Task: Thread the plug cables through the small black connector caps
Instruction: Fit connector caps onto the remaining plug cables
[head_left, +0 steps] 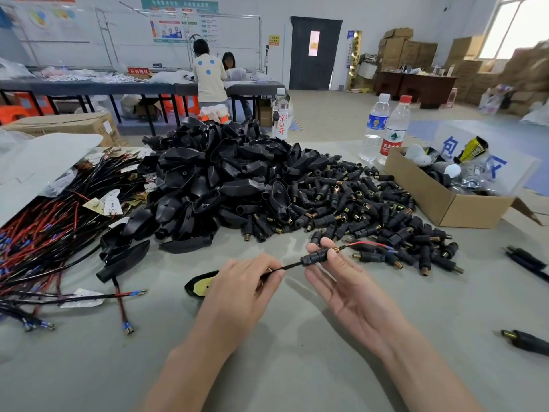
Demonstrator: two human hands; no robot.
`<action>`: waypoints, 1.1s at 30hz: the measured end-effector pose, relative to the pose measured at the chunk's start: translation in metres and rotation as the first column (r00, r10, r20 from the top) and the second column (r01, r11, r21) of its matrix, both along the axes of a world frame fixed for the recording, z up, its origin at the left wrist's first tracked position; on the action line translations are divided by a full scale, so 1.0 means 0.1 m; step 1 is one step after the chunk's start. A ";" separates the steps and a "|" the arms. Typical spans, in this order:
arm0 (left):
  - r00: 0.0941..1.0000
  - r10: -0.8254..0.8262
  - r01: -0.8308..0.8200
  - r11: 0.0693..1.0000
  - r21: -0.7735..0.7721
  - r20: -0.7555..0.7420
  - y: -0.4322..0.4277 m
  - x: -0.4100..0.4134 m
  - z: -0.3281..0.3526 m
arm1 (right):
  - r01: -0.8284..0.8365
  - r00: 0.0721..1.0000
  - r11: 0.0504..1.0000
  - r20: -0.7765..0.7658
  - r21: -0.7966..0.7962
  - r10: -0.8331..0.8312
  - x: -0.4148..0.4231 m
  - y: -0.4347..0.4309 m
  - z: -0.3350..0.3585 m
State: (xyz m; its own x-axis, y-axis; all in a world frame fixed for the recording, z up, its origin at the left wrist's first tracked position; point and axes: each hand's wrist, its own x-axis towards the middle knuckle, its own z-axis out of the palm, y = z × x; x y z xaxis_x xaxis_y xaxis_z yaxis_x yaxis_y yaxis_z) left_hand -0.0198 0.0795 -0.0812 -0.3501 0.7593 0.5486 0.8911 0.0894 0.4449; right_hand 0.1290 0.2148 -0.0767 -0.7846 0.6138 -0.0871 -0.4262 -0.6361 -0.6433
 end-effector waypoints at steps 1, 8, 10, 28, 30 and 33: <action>1.000 -0.006 0.006 1.000 0.002 -0.006 0.01 0.02 0.00 | -0.020 1.000 1.000 0.010 0.013 0.020 -0.01 -0.02 0.00; 0.998 0.008 -0.008 1.000 -0.008 0.063 0.05 0.01 -0.04 | 0.012 1.000 0.998 0.027 0.062 -0.014 -0.01 -0.02 0.01; 0.996 0.004 -0.002 1.000 -0.022 0.087 0.06 -0.03 -0.07 | 0.057 0.998 0.996 0.023 0.066 -0.059 0.01 0.00 0.02; 0.998 -0.041 0.041 0.999 -0.006 0.037 0.10 0.00 -0.11 | -0.021 0.998 0.981 0.065 0.193 0.009 -0.04 -0.09 -0.05; 0.999 -0.017 0.018 0.999 -0.032 0.042 0.08 -0.07 -0.12 | 0.015 0.999 0.986 0.027 0.168 -0.019 -0.02 -0.06 -0.04; 0.996 -0.037 0.049 0.987 -0.150 0.081 0.03 -0.16 -0.15 | 0.048 0.998 0.993 0.023 0.110 -0.051 0.03 -0.02 -0.04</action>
State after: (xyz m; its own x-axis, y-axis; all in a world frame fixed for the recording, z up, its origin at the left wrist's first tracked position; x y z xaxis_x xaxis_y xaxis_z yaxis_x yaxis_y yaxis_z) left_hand -0.0357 0.0828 -0.0964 -0.3524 0.8468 0.3983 0.8590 0.1238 0.4968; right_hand 0.1316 0.2132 -0.0810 -0.7513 0.6590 -0.0370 -0.4383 -0.5400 -0.7185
